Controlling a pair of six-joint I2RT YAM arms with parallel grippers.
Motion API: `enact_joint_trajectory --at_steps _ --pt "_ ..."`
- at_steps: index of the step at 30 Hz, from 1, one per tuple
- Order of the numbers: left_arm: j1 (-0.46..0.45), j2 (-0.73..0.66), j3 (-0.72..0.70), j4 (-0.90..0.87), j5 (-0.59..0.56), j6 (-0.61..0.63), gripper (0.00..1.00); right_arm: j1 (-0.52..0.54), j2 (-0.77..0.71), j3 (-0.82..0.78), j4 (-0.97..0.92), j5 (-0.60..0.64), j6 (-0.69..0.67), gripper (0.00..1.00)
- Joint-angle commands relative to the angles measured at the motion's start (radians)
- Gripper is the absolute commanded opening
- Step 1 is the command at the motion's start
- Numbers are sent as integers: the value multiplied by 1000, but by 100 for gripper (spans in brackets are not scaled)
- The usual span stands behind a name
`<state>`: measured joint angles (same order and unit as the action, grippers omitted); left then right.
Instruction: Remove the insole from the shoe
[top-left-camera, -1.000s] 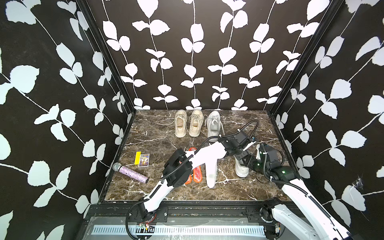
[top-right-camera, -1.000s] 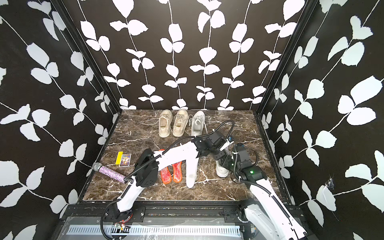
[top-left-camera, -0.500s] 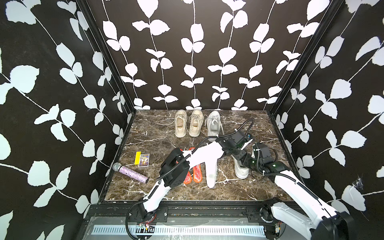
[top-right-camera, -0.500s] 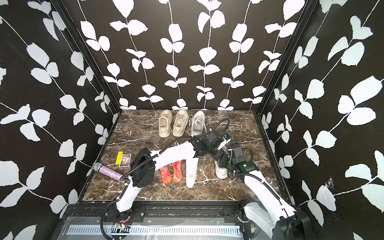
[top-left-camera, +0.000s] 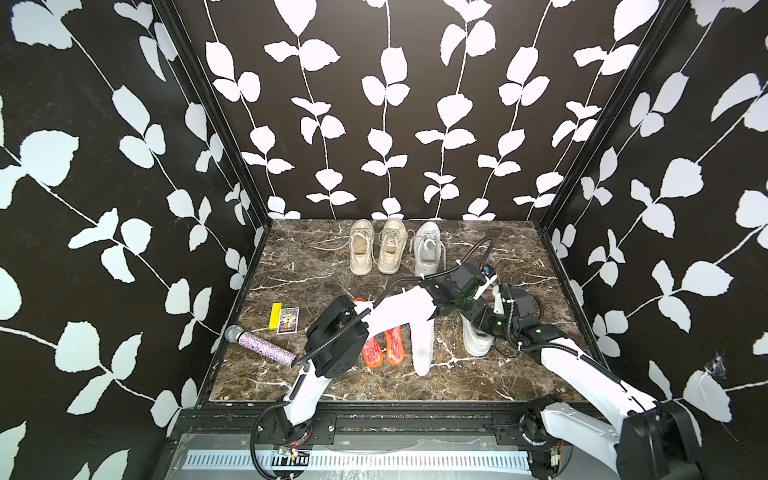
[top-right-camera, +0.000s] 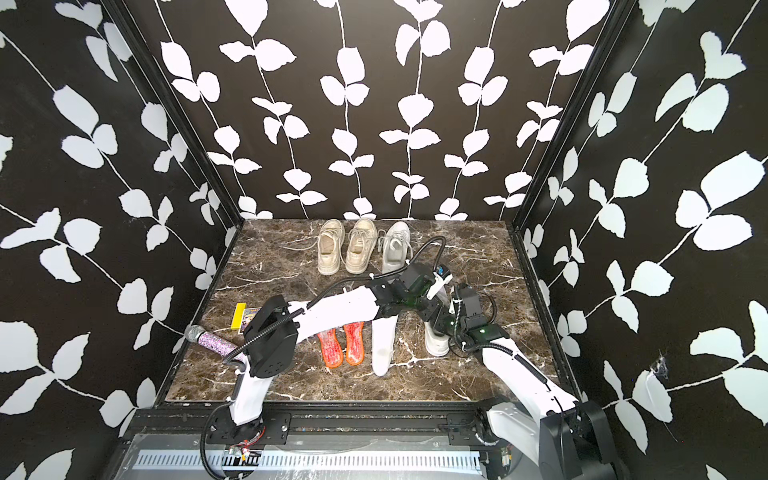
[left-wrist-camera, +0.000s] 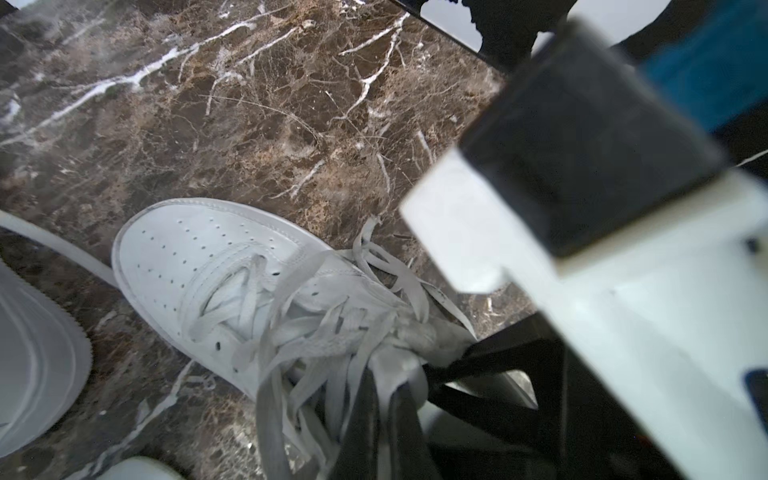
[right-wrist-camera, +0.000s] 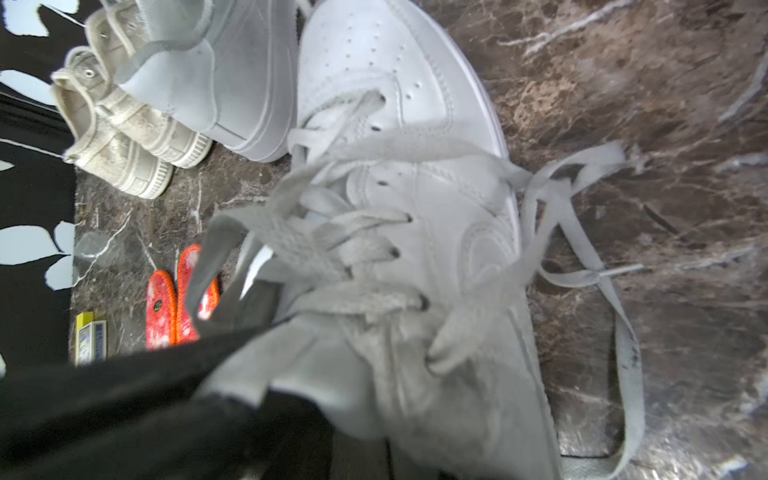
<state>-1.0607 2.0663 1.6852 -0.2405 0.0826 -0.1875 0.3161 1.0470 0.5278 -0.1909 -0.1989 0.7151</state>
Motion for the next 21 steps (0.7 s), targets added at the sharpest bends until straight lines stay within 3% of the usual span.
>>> enact_joint_trajectory --at_steps 1,12,19,21 --pt "26 -103 -25 138 78 -71 0 0 -13 -38 -82 1 -23 40" --pt "55 -86 -38 173 161 -85 0 14 161 -13 -44 -90 -68 41" --pt "70 -74 -17 137 144 -89 0 40 292 29 -93 -10 -39 42" --pt "70 -89 -21 108 111 -83 5 38 290 27 -98 15 -26 42"
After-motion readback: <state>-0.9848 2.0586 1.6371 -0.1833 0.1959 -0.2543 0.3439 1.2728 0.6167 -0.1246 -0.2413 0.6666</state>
